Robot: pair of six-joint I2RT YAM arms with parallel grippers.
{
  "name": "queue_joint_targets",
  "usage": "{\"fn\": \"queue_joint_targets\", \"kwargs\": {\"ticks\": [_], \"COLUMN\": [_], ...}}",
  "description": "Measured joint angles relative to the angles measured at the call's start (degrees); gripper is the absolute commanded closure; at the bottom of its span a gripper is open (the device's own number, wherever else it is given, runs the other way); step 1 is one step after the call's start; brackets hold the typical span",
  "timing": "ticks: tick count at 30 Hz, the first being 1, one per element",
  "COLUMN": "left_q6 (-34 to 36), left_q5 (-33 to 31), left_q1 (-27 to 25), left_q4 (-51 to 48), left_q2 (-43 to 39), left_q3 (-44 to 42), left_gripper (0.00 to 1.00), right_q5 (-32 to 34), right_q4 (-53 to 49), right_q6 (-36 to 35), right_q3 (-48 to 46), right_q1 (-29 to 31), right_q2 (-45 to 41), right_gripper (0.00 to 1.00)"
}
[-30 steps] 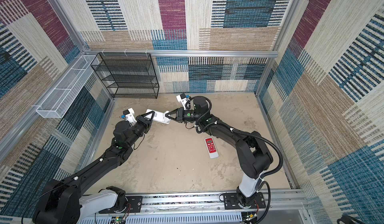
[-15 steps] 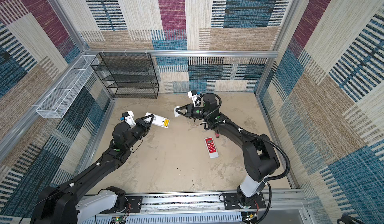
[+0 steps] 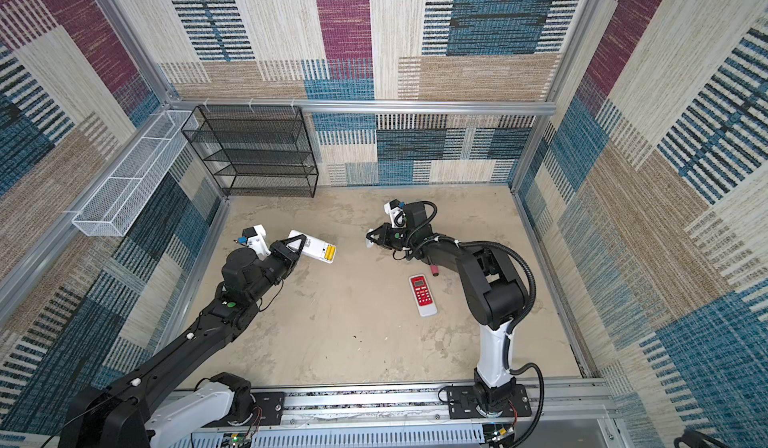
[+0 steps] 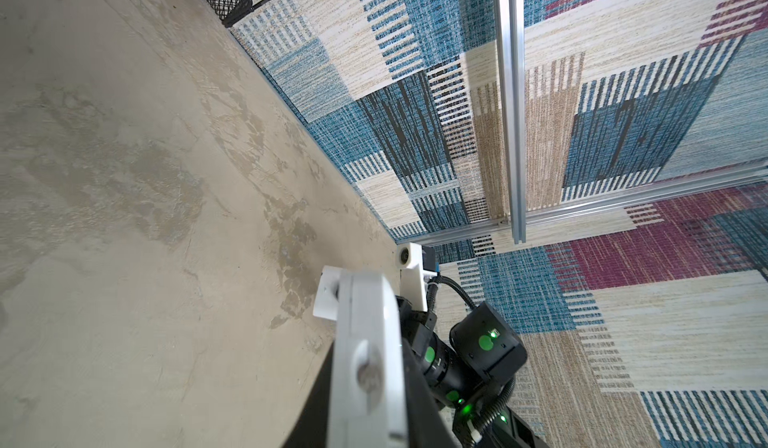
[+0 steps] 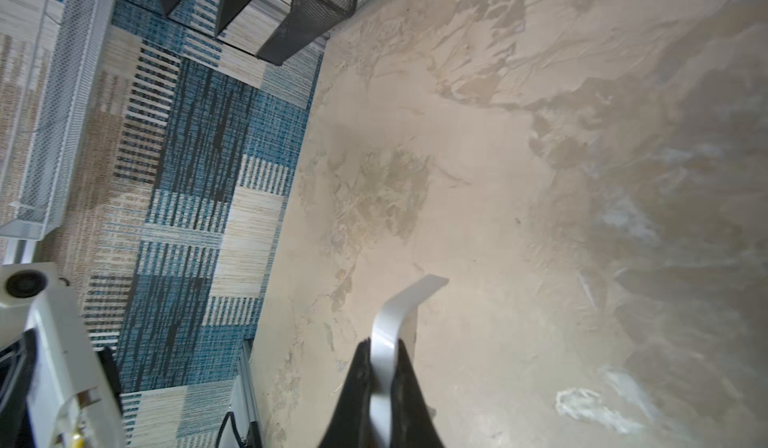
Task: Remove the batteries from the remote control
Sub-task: 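Lower the right gripper and release the battery cover onto the table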
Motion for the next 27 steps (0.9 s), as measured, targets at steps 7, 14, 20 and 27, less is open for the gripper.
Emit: {"fn": "queue_joint_targets", "kwargs": {"ticks": [7, 14, 20, 27], "left_q6": [0.02, 0.02, 0.02, 0.02], "left_q5": [0.31, 0.31, 0.33, 0.35], "left_q1": [0.09, 0.24, 0.33, 0.35], "left_q4": [-0.59, -0.70, -0.68, -0.68], "left_q2": [0.48, 1.11, 1.36, 1.44], "left_q3": [-0.11, -0.31, -0.33, -0.33], "left_gripper": [1.00, 1.00, 1.00, 1.00], "right_q5": [1.18, -0.35, -3.26, -3.91], "right_q4": [-0.22, 0.74, 4.81, 6.62], "right_q6": [-1.79, -1.25, 0.68, 1.33], "right_q3": [4.61, 6.25, 5.53, 2.75], "right_q1": [-0.37, -0.96, -1.81, -3.30], "right_q2": [7.34, 12.04, 13.86, 14.43], "right_gripper": [0.93, 0.91, 0.88, 0.72]}}
